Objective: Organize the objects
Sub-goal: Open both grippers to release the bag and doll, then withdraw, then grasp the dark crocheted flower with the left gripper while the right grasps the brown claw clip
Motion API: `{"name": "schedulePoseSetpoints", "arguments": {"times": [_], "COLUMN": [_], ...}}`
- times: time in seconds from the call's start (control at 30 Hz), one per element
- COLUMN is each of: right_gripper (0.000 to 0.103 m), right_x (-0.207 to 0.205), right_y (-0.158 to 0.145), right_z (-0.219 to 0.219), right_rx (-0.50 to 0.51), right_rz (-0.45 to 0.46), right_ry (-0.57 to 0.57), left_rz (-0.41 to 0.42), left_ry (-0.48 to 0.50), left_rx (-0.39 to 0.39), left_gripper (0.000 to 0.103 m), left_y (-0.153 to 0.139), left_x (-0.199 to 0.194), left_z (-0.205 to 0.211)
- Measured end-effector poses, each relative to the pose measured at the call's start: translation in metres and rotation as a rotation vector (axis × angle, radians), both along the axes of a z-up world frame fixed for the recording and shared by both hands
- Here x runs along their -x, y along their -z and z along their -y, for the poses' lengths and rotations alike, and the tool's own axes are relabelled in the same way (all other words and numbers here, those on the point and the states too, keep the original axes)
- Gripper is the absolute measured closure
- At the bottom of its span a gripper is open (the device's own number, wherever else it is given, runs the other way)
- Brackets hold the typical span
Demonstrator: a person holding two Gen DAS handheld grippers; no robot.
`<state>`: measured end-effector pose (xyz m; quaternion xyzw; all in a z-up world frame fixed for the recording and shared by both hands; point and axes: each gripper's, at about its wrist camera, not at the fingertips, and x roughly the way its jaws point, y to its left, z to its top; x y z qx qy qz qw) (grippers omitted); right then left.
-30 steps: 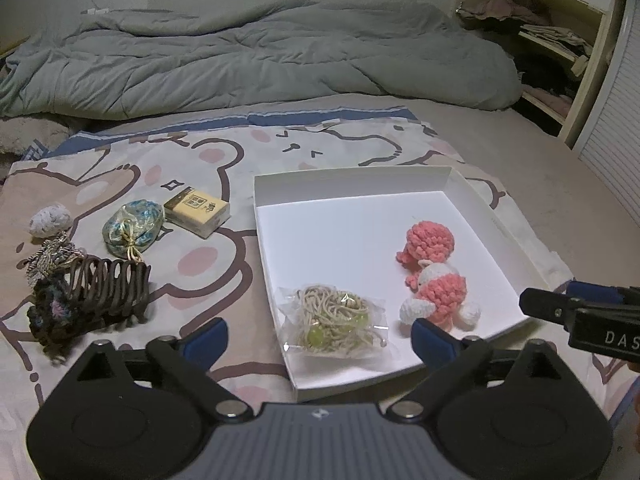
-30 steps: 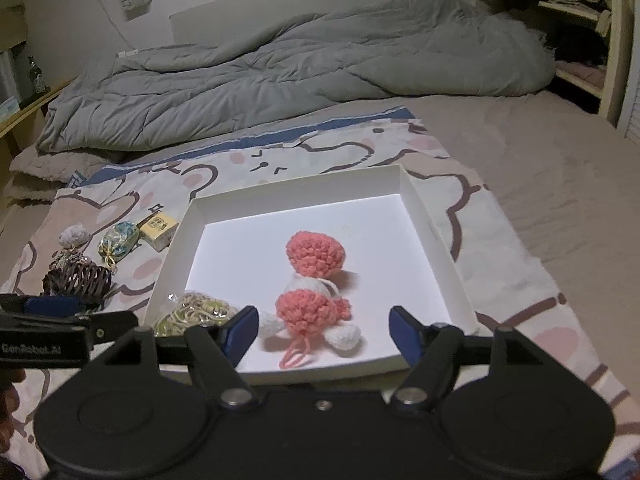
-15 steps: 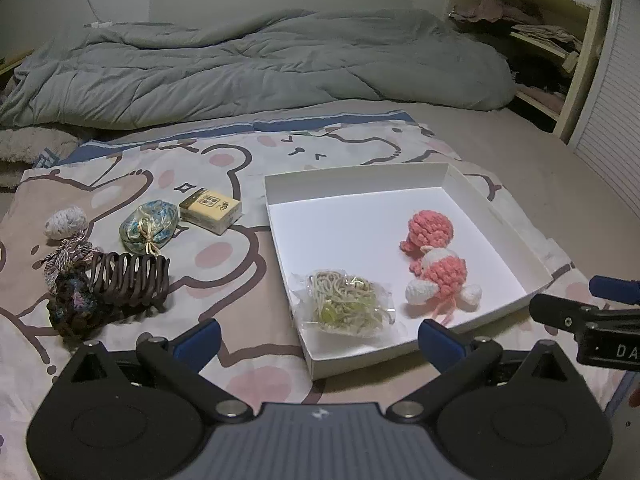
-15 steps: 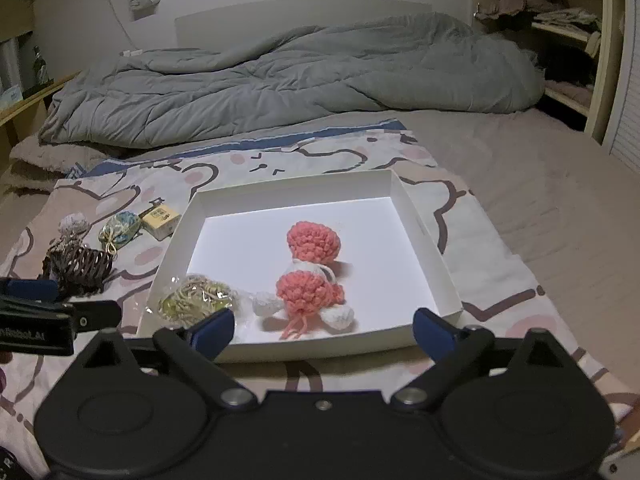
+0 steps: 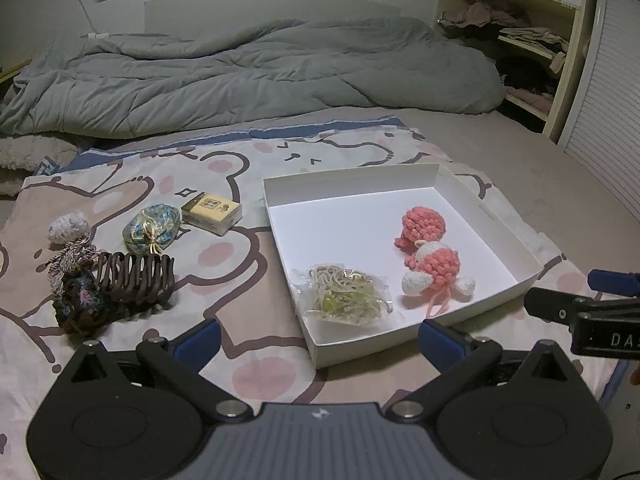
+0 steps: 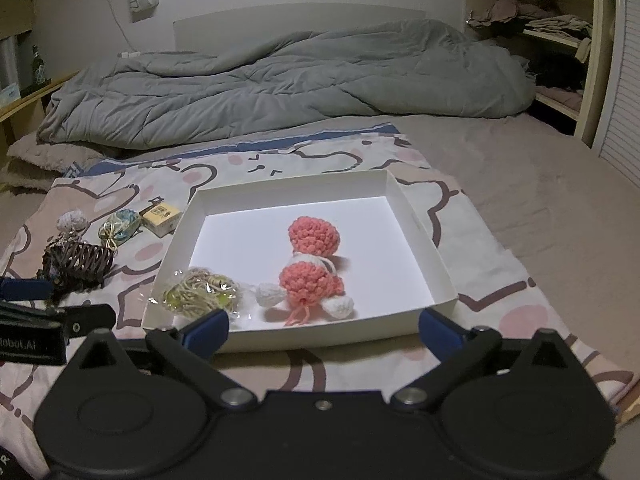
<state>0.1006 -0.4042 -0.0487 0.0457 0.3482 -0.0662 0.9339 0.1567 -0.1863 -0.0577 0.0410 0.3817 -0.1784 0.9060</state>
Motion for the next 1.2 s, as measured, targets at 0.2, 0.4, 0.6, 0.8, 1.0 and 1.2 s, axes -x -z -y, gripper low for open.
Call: {"name": "schedulePoseSetpoints", "arguments": {"times": [0.2,0.4,0.6,0.8,1.0,1.2], "right_gripper": [0.0,0.0,0.0,0.0,0.0,0.0], "right_x": [-0.001,-0.005,-0.014,-0.024,-0.035,-0.045], "right_y": [-0.001,0.0,0.002,0.005,0.006,0.006], "right_z": [-0.006,-0.011,-0.025,-0.043,-0.065,-0.086], "right_rx": [0.008,0.006,-0.003,-0.017,-0.028,-0.042], "right_rz": [-0.002,0.004,0.01,0.017,0.025,0.031], "right_ry": [-0.004,-0.006,-0.02,-0.049,-0.089,-0.124], "left_rz": [0.011,0.027,0.041,0.048,0.071,0.082], "left_ry": [-0.013,-0.057,-0.111,-0.153,-0.188,-0.231], "left_rx": [0.009,0.018,0.022,0.007,-0.01,-0.022], "left_gripper": [0.0,0.0,0.0,0.0,0.0,0.0], "left_y": [-0.002,-0.003,-0.003,0.0,-0.002,-0.003], "left_x": [-0.003,-0.01,-0.016,-0.02,-0.022,-0.026], "left_z": [-0.011,-0.031,-0.059,-0.085,-0.115,-0.147]}}
